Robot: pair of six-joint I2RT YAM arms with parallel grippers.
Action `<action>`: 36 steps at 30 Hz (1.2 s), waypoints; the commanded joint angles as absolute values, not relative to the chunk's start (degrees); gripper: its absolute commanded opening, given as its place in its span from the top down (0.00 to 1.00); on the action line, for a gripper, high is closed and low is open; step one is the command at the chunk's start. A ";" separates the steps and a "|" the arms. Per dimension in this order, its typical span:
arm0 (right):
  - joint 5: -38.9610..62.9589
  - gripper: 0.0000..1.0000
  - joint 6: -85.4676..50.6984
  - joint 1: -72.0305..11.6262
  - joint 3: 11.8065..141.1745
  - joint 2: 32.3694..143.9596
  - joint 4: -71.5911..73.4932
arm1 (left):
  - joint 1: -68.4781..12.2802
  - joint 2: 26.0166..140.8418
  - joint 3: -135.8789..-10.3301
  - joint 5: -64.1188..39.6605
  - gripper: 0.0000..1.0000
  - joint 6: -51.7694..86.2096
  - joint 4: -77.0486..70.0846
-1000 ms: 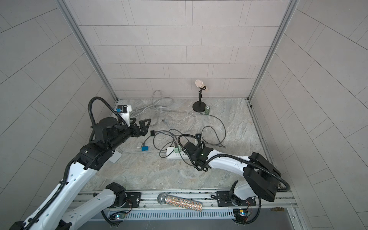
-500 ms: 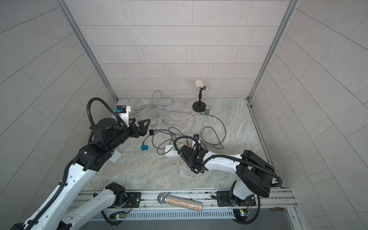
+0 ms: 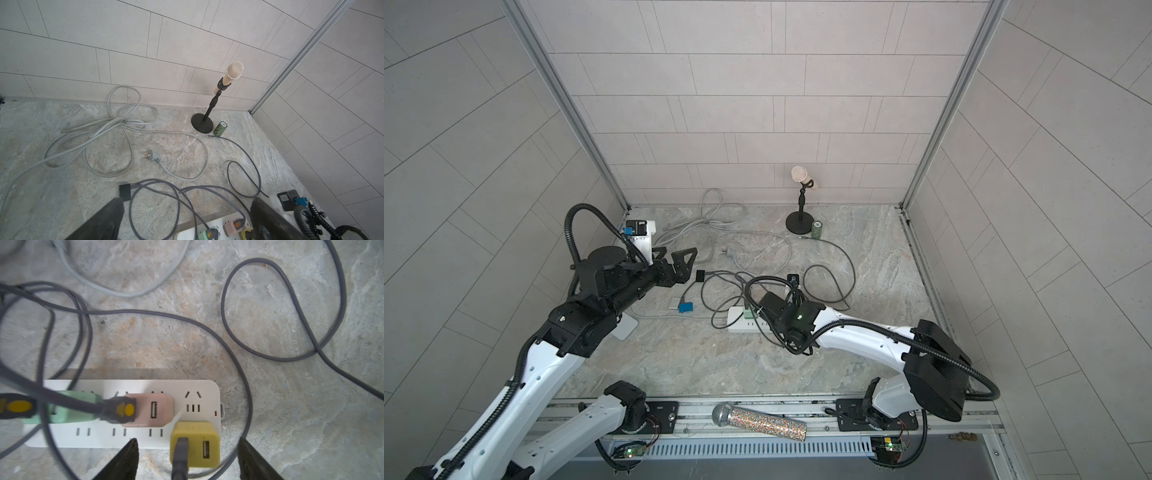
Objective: Charge mp3
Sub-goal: Insert the plug into the socket, then pick up the charging cable from the center of the board.
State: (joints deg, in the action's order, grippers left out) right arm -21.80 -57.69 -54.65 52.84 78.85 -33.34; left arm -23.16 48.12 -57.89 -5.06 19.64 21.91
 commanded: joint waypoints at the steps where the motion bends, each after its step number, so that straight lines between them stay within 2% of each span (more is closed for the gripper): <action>1: -20.77 0.20 -59.18 -54.93 53.88 74.91 -36.04 | -22.68 47.62 -58.65 -4.84 0.01 20.11 22.24; 9: -6.37 0.18 -61.72 -56.38 47.67 62.05 -33.23 | -22.41 48.14 -58.49 -5.09 0.01 20.50 22.32; 14: -2.35 0.18 -61.77 -56.78 48.16 50.70 -37.11 | -22.27 50.01 -59.14 -5.63 0.00 21.00 21.98; 17: -3.61 0.19 -59.36 -56.78 50.40 45.13 -40.37 | -22.24 50.92 -59.16 -5.87 0.00 21.27 21.07; 20: -11.48 0.15 -55.04 -55.35 56.32 41.77 -49.34 | -22.18 51.98 -59.07 -6.63 0.01 21.12 19.99; 23: -10.15 0.15 -47.24 -43.13 64.69 45.41 -60.67 | -22.15 54.26 -59.55 -8.01 0.01 20.96 19.61; 27: 7.95 0.15 -32.81 -18.83 68.60 54.79 -61.07 | -22.06 58.03 -61.40 -11.15 0.01 21.10 20.48; 29: 12.51 0.16 -25.86 -10.48 69.53 62.03 -59.35 | -22.02 59.47 -61.98 -12.64 0.00 20.77 20.65; 32: 10.21 0.20 -18.80 -7.21 75.29 74.85 -57.40 | -21.97 60.54 -62.22 -13.96 0.00 19.67 21.14; 36: 1.80 0.26 -11.09 -6.43 86.43 92.40 -56.36 | -21.94 60.63 -61.45 -14.36 0.00 19.33 21.77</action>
State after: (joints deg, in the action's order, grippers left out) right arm 5.48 -21.50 -7.03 80.58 86.11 -55.44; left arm -22.24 61.19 -60.01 -12.99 20.08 21.39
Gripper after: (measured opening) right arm 0.752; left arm 0.995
